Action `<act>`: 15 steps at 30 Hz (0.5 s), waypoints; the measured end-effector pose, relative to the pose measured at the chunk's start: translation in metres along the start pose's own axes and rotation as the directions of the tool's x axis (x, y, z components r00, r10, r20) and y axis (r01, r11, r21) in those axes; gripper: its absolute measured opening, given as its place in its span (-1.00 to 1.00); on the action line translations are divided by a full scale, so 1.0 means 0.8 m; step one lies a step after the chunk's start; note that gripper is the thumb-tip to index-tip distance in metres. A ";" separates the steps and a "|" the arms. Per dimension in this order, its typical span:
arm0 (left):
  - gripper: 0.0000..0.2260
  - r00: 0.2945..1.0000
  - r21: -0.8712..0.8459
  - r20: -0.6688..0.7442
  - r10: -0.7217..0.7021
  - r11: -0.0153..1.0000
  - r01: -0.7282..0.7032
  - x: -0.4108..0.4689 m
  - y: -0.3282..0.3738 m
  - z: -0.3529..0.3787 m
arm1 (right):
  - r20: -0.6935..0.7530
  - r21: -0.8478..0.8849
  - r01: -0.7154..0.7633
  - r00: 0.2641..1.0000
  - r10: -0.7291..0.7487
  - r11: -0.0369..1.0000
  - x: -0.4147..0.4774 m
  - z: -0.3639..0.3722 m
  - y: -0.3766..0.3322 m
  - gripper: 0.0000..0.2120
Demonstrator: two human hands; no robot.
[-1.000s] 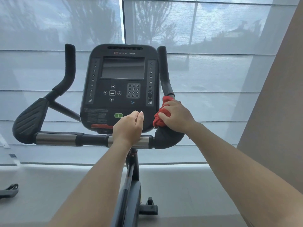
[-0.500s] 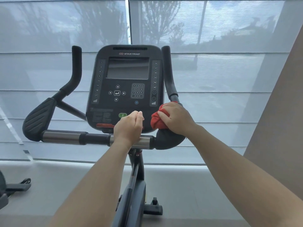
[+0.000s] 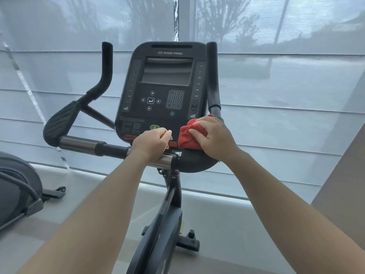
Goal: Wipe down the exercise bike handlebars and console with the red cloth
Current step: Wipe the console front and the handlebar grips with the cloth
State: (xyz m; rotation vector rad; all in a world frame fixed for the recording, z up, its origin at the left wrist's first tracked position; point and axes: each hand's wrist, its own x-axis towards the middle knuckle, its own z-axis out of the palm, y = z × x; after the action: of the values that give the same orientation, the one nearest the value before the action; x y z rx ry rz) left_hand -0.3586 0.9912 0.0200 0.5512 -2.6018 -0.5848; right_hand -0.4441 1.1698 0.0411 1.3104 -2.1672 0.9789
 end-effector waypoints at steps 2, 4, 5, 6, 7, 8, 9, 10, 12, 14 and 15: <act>-0.70 1.000 0.001 0.019 -0.013 1.000 0.013 0.001 0.000 0.000 | 0.002 -0.010 0.010 1.000 -0.010 1.000 0.003 -0.001 0.006 -0.81; -0.70 0.999 -0.007 0.021 -0.026 1.000 0.026 0.001 0.000 0.001 | 0.024 -0.060 0.032 0.999 -0.031 0.998 0.003 0.001 0.010 -0.77; -0.70 0.999 -0.010 0.015 -0.035 0.999 0.035 0.000 0.001 0.001 | 0.040 -0.078 0.044 0.998 -0.041 0.996 0.002 0.002 0.012 -0.76; -0.70 0.999 -0.014 0.005 -0.045 0.999 0.045 0.000 0.001 0.001 | 0.052 -0.082 0.054 0.997 -0.049 0.995 0.000 0.002 0.013 -0.75; -0.70 0.998 -0.021 -0.007 -0.055 0.998 0.055 0.000 0.002 0.001 | 0.059 -0.077 0.062 0.997 -0.058 0.995 -0.001 0.002 0.014 -0.75; -0.70 0.998 -0.029 -0.019 -0.065 0.997 0.065 0.000 0.002 0.001 | 0.062 -0.071 0.071 0.996 -0.067 0.995 -0.002 0.001 0.015 -0.74; -0.70 0.997 -0.036 -0.030 -0.073 0.997 0.072 -0.001 0.002 0.001 | 0.065 -0.066 0.078 0.995 -0.074 0.995 -0.003 0.000 0.015 -0.74; -0.70 0.996 -0.043 -0.041 -0.080 0.996 0.078 -0.001 0.003 0.001 | 0.066 -0.062 0.082 0.995 -0.078 0.995 -0.004 0.000 0.015 -0.74; -0.69 0.993 -0.067 -0.068 -0.092 0.994 0.088 -0.001 0.002 0.002 | 0.058 -0.050 0.086 0.995 -0.083 0.995 -0.006 0.000 0.016 -0.73; -0.69 0.991 -0.089 -0.089 -0.097 0.992 0.089 -0.001 0.002 0.002 | 0.051 -0.049 0.086 0.995 -0.084 0.995 -0.006 0.001 0.016 -0.73; -0.69 0.991 -0.097 -0.094 -0.096 0.991 0.087 -0.001 0.002 0.002 | 0.049 -0.053 0.087 0.995 -0.085 0.995 -0.006 0.002 0.016 -0.73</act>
State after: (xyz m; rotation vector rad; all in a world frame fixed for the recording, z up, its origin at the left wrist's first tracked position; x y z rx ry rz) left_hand -0.3594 0.9932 0.0193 0.6545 -2.4534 -0.6870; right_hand -0.4529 1.1757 0.0325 1.4012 -2.1373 0.8575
